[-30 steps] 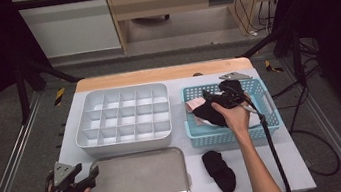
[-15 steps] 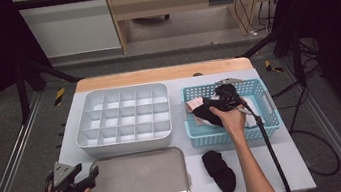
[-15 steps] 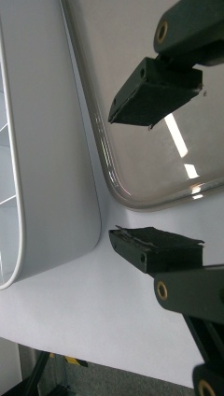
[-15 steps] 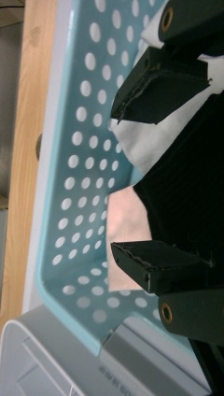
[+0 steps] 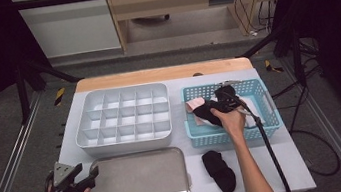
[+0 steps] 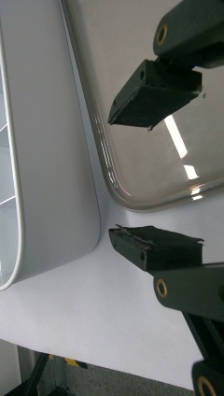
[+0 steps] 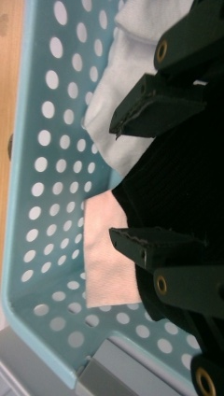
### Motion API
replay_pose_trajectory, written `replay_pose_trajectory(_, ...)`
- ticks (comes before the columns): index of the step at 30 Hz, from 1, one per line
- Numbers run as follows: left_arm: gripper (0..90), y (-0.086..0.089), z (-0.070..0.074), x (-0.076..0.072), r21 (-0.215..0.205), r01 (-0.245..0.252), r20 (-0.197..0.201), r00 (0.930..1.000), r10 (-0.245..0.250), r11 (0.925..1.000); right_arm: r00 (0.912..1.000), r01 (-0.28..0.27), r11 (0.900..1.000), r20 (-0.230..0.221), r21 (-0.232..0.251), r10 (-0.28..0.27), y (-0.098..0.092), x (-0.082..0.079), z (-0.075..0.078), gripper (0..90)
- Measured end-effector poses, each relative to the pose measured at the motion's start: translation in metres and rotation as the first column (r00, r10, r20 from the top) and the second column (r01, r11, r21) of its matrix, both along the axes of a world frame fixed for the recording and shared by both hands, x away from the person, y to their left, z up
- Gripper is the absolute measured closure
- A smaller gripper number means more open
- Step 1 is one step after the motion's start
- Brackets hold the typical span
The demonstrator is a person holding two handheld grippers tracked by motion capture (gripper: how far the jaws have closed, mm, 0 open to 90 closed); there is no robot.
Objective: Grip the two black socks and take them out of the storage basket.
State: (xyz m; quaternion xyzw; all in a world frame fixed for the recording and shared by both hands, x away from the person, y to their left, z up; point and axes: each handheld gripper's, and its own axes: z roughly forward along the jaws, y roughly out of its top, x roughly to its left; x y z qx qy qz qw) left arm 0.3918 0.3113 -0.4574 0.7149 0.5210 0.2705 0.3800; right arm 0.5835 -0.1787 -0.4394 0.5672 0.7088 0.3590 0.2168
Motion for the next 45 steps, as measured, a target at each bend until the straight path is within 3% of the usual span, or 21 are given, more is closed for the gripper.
replay_pose_trajectory(4, 37.6, 0.0, 0.0, 0.0, 0.0, 0.001, 0.0, 1.0, -0.001, 1.0, 0.9999, -0.008, 1.0, -0.011, -0.02, 0.008, 0.001, 0.0, -0.001, 51.5)
replay_pose_trajectory(8, 37.7, 0.0, 0.0, 0.0, 0.001, 0.002, -0.001, 1.0, -0.002, 1.0, 0.9992, -0.024, 0.999, -0.032, -0.036, 0.023, 0.001, 0.001, -0.001, 67.6)
replay_pose_trajectory(12, 37.8, 0.0, 0.0, 0.0, -0.005, -0.001, -0.002, 1.0, 0.001, 1.0, 0.998, -0.027, 1.0, -0.056, 0.006, 0.027, -0.002, 0.001, 0.0, 82.0)
replay_pose_trajectory(16, 37.8, 0.001, 0.0, 0.0, -0.004, 0.001, 0.002, 1.0, -0.001, 1.0, 0.998, -0.035, 0.999, -0.053, 0.026, 0.036, -0.003, 0.001, 0.001, 85.1)
replay_pose_trajectory(25, 37.8, 0.001, 0.0, 0.0, -0.003, 0.0, 0.002, 1.0, 0.0, 1.0, 0.9966, -0.051, 0.996, 0.069, 0.078, 0.045, -0.006, -0.007, 0.015, 85.7)
replay_pose_trajectory(33, 37.9, 0.0, 0.0, 0.0, -0.002, 0.002, -0.001, 1.0, -0.002, 1.0, 0.9814, -0.083, 0.984, 0.184, 0.156, 0.053, -0.016, -0.024, 0.044, 86.0)
replay_pose_trajectory(45, 37.9, -0.002, -0.001, 0.001, 0.002, 0.005, -0.005, 1.0, -0.005, 1.0, 0.9564, -0.121, 0.972, 0.286, 0.199, 0.061, -0.033, -0.048, 0.076, 86.3)
